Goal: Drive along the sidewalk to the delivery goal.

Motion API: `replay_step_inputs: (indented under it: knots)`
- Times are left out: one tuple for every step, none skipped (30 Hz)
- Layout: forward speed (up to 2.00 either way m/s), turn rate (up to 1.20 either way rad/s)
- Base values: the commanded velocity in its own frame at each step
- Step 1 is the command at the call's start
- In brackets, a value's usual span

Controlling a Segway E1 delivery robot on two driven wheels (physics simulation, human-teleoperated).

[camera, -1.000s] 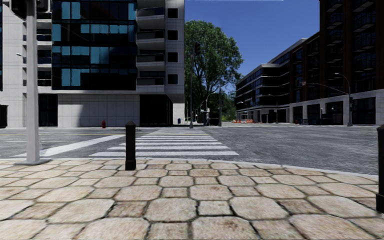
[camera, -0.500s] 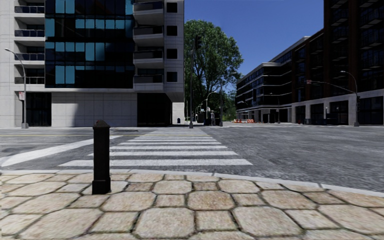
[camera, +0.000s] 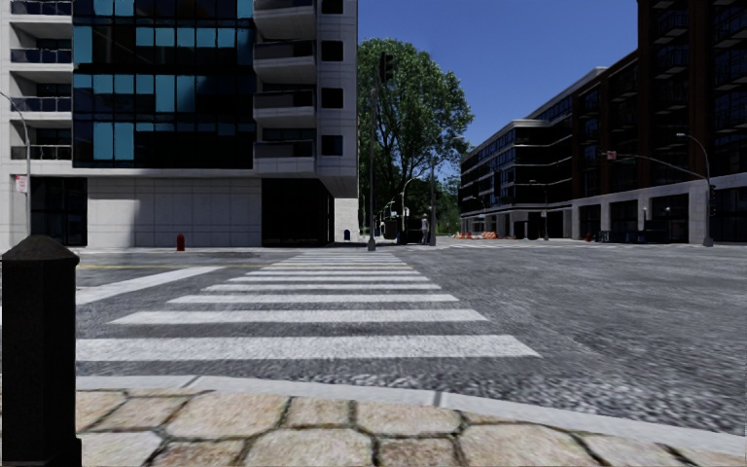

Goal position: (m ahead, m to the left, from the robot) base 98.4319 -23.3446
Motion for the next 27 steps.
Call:
replay_step_inputs:
  knots:
    - [2.00,0.00]
    - [2.00,0.00]
    - [2.00,0.00]
    - [2.00,0.00]
    - [2.00,0.00]
    - [2.00,0.00]
    - [2.00,0.00]
    - [2.00,0.00]
    - [2.00,0.00]
    - [2.00,0.00]
    - [2.00,0.00]
    - [2.00,0.00]
    - [2.00,0.00]
    - [2.00,0.00]
    - [2.00,0.00]
    - [2.00,0.00]
    - [2.00,0.00]
    - [2.00,0.00]
    - [2.00,0.00]
    - [2.00,0.00]
    - [2.00,0.00]
    - [2.00,0.00]
    - [2.00,0.00]
    - [2.00,0.07]
    - [2.00,0.07]
    - [2.00,0.20]
    - [2.00,0.25]
